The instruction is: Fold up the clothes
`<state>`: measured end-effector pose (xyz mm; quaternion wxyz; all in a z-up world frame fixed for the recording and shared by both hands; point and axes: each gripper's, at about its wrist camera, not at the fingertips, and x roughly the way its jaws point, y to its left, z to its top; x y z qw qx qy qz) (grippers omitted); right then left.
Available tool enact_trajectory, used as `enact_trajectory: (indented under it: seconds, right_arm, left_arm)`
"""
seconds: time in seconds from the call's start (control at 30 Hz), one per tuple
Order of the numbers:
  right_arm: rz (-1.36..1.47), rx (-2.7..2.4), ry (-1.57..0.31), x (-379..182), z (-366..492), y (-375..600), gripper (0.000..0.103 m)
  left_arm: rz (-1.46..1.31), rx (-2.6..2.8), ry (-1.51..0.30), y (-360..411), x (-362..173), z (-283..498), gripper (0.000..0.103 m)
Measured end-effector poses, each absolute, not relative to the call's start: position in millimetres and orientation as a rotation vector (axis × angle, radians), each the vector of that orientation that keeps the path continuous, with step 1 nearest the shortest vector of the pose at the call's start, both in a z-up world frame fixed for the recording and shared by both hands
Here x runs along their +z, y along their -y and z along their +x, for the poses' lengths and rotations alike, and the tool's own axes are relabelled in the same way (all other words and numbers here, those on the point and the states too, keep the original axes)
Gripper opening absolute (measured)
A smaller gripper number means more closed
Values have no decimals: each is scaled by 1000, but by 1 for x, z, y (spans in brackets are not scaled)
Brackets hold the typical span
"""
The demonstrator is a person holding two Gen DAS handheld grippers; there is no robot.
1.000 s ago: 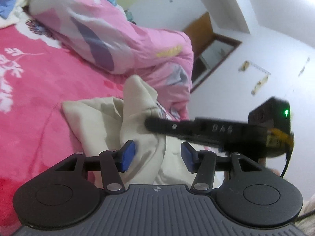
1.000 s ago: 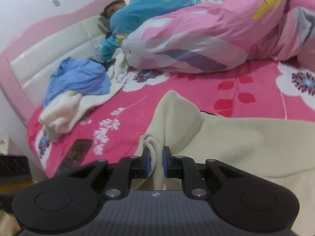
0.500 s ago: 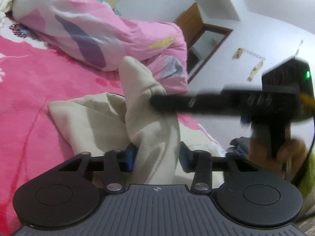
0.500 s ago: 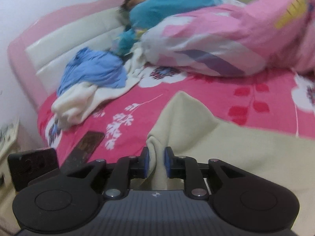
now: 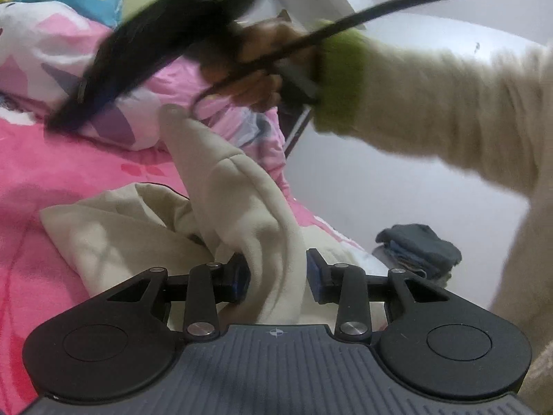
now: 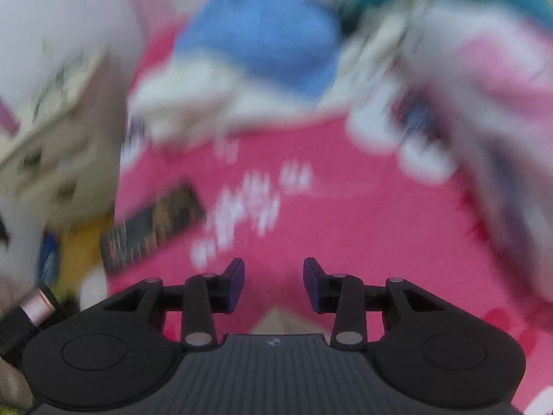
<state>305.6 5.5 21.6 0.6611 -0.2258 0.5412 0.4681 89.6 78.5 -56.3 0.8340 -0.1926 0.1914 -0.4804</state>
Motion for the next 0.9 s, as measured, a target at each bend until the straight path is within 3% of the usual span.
enact_trajectory:
  seconds: [0.13,0.33,0.4,0.43,0.53,0.9]
  right_arm:
    - [-669,1082,-1495,-22,310,-14,40]
    - [-696,1082,-1580,-40,301,-5,41]
    - [-696,1087,-1574,-41,295,-2,32]
    - [-692,1092,-1569,-40,293,0,18]
    - [-674,1110,-1551,-26,287,9,6]
    - [-837,1036,-1565,-32,272,21,4]
  left_arm:
    - [-407,-1028,-402,-78,-57,90,35]
    - [-402,-1036,-401,-79,-57,90,35]
    - [-407,-1032,-402,-81,-56,90,35]
    - [-411,-1032,-402,-82,-56,90,35]
    - [-419,-1031,-400,-81,-57,91,35]
    - [-453,-990,-419,-81,-60,102,36]
